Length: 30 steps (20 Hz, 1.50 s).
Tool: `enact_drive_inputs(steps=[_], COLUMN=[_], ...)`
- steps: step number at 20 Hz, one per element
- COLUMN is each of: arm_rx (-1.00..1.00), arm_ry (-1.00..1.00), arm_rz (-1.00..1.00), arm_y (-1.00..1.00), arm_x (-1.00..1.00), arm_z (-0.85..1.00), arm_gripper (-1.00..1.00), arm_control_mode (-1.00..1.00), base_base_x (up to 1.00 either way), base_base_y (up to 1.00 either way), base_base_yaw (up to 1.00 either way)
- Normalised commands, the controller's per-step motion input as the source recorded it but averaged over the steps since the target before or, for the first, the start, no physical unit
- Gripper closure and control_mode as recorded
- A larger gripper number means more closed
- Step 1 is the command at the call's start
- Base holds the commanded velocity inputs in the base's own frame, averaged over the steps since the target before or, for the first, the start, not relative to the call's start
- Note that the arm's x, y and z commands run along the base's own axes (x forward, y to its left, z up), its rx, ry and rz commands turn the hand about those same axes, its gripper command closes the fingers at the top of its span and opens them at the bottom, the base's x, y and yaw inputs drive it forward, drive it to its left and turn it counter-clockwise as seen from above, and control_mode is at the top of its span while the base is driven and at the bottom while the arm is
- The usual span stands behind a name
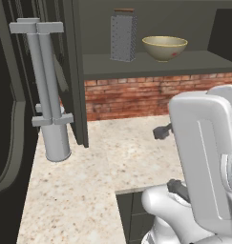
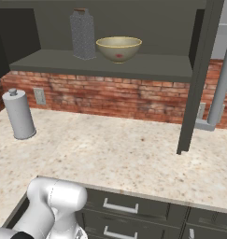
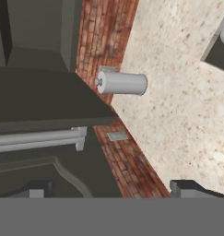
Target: Pick the mug and place it in the sink. Pick the bowl and place it in the open cabinet and then close the cabinet.
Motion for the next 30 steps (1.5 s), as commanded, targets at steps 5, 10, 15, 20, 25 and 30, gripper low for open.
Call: enact_drive_inputs(steps=[5, 10, 15, 20, 25, 30], arm_rx=[0.00, 0.00, 0.00, -0.01, -0.02, -0.01], arm_ry=[0.00, 0.00, 0.00, -0.01, -0.03, -0.02], arm_rz=[0.05, 0.02, 0.00, 0.00, 0.00, 0.00], arm_y=[0.17, 0.04, 0.00, 0.03, 0.08, 0.20], arm_x=[0.00, 0.00, 0.06, 0.24, 0.29, 0.04], arm_z=[0.00, -0.07, -0.20, -0.23, -0.19, -0.07], arm_gripper=[-1.00, -1.00, -1.00, -1.00, -1.00, -1.00], arm_control_mode=[-1.00, -1.00, -1.00, -1.00, -1.00, -1.00], base_base_x=[0.00, 0.00, 0.00, 0.00, 0.00, 0.00], base_base_y=[0.00, 0.00, 0.00, 0.00, 0.00, 0.00], base_base_yaw=[0.00, 0.00, 0.00, 0.00, 0.00, 0.00])
